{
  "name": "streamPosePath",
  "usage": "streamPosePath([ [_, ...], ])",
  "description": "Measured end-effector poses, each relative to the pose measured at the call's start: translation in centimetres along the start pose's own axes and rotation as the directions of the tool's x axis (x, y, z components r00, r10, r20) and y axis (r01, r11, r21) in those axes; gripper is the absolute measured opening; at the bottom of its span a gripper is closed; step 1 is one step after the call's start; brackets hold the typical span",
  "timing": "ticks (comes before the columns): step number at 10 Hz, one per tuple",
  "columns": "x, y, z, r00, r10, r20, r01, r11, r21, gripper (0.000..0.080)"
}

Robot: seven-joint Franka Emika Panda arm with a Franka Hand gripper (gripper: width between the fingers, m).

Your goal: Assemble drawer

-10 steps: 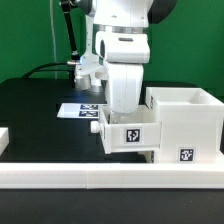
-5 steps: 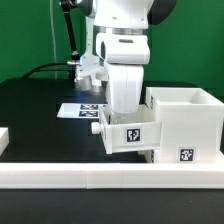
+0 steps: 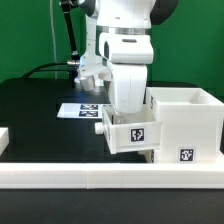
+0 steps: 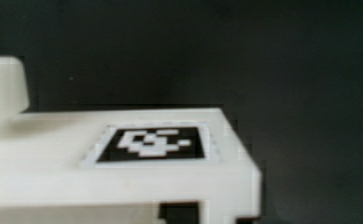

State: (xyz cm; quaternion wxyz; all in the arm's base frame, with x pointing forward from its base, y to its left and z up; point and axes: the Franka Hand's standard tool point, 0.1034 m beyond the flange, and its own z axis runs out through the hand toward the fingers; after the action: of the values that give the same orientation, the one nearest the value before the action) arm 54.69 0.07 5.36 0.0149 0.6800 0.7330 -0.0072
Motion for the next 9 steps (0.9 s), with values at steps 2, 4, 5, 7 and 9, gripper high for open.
streamPosePath([
  [2,0.49,0.17,-0.08,1.000,-0.008,-0.001,0.008,1.000,0.000,0.0044],
  [4,0.88,0.14,-0.03,1.000,0.005,-0.002,-0.005,1.000,0.000,0.0044],
  [5,0.96,0.10,0.01,1.000,0.019,-0.003,-0.019,1.000,-0.003,0.0044],
  [7,0.90,0.09,0.02,1.000,0.015,-0.004,-0.015,1.000,-0.005,0.0044],
  [9,0.90,0.09,0.03,1.000,0.016,-0.004,-0.016,1.000,-0.005,0.0044],
])
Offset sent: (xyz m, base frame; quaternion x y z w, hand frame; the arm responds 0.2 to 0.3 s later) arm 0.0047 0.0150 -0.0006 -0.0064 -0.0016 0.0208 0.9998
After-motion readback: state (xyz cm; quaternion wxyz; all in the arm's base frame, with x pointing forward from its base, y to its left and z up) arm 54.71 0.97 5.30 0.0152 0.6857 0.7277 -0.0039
